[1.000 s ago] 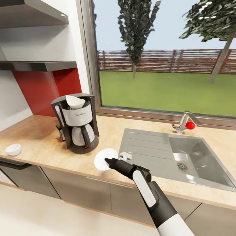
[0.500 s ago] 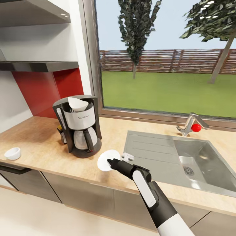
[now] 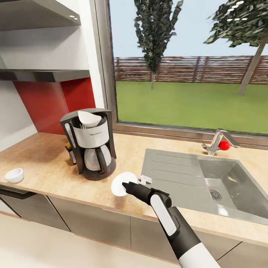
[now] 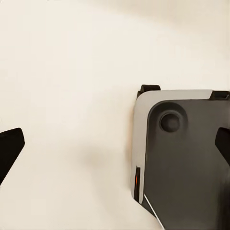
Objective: Set up a coffee station on the kitchen countertop: keep the coffee maker on the countertop, move the bottle of coffee from the kitchen shelf to the counter next to the coffee maker, place a paper coffee filter on top of the coffee maker, put the saucer next to the coffee maker with the coffee cup on the saucer, and place the electric kettle next to the coffee maker.
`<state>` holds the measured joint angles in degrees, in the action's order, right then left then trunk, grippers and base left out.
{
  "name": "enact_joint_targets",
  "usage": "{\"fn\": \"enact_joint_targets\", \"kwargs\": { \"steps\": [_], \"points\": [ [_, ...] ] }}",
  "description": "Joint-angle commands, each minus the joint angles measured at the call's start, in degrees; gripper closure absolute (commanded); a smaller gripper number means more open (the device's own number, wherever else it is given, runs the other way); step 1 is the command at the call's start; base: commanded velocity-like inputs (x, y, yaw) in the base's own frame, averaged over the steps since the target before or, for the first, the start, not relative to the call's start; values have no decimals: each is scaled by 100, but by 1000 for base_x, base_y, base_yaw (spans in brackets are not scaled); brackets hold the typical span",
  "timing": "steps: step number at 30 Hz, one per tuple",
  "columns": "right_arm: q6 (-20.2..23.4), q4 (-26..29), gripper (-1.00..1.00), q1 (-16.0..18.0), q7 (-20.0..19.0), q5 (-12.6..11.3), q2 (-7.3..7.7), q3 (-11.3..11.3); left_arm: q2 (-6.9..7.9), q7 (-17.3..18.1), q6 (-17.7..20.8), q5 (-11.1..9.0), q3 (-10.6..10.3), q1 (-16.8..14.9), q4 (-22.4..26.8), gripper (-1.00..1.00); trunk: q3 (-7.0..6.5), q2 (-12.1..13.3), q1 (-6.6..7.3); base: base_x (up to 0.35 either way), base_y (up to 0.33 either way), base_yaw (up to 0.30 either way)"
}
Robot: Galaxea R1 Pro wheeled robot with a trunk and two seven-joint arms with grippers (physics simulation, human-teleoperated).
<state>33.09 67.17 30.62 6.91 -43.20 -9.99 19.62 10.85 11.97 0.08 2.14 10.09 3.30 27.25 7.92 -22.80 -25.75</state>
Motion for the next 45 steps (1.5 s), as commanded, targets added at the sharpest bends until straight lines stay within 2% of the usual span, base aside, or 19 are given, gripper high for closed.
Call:
{"fn": "enact_joint_targets", "kwargs": {
  "steps": [1, 9, 15, 31, 45],
  "points": [
    [13, -32, 100, 6, 61, -66, 0, 9, -4, 42, 1, 22, 37, 2, 9, -100, 11, -12, -4, 11, 25, 0],
    [17, -103, 100, 6, 92, -58, 0, 10, 3, 42, 1, 20, 37, -1, 10, -100, 11, -12, -4, 2, 5, 0],
    [16, -386, 100, 6, 104, -65, 0, 15, 5, 42, 2, 23, 37, -1, 10, -100, 11, -12, -4, 0, 40, 0],
    [13, -424, 100, 6, 100, -66, 0, 6, -4, 42, 8, 14, 37, -1, 8, -100, 11, -12, -4, 83, 115, 0],
    [13, -502, 100, 6, 100, -66, 0, -2, -12, 42, 9, 14, -6, -3, 8, -100, 11, -12, -4, 23, 15, 0]
  ]
}}
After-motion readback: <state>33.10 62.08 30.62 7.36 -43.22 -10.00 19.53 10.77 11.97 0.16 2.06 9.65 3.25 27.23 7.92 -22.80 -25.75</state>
